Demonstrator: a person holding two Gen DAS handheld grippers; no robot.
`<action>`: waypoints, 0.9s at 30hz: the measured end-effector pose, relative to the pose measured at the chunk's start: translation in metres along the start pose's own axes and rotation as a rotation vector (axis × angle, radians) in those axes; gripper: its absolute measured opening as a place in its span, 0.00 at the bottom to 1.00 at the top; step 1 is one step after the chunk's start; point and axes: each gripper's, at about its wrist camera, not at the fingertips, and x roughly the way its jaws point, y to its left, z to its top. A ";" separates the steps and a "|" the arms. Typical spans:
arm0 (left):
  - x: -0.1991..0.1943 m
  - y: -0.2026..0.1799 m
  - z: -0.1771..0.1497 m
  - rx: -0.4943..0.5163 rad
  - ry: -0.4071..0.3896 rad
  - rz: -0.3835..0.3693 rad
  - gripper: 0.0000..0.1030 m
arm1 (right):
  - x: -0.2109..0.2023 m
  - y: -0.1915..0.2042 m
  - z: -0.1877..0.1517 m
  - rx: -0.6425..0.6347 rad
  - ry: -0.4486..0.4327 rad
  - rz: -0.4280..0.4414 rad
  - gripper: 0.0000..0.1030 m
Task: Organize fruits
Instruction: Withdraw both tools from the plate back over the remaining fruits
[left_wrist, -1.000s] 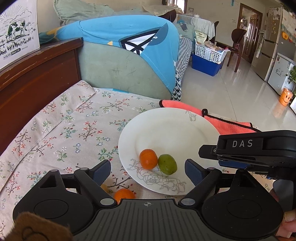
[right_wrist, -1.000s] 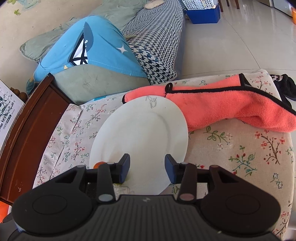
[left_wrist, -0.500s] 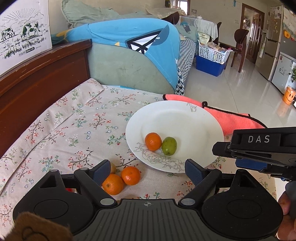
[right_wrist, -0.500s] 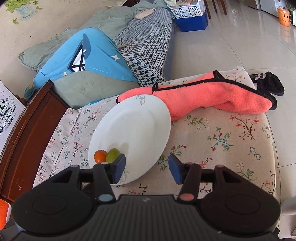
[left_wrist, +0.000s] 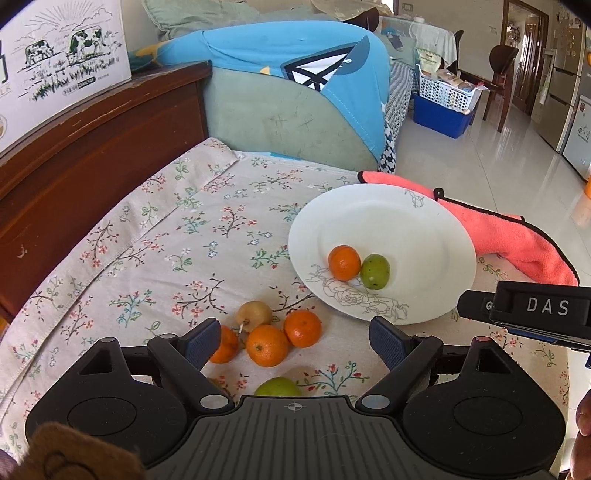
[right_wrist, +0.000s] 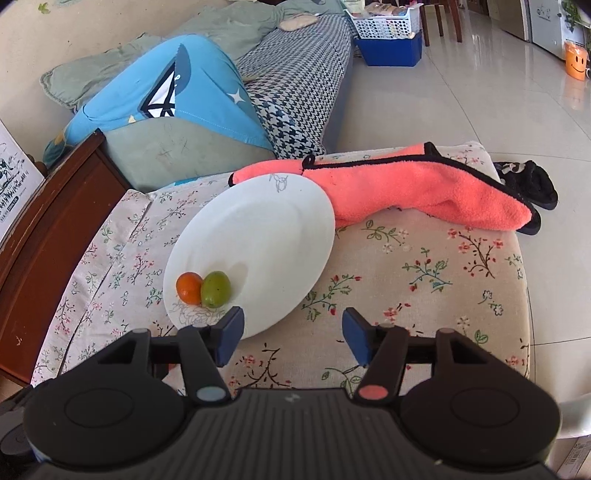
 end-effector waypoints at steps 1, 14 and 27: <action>-0.002 0.006 -0.001 -0.016 0.004 0.005 0.86 | -0.001 0.002 -0.003 -0.009 0.007 0.007 0.59; -0.008 0.042 -0.026 -0.149 -0.023 -0.008 0.87 | -0.008 0.018 -0.035 -0.093 0.055 0.055 0.65; 0.001 -0.001 -0.057 0.057 -0.070 -0.082 0.85 | -0.014 0.008 -0.027 -0.031 0.028 0.075 0.65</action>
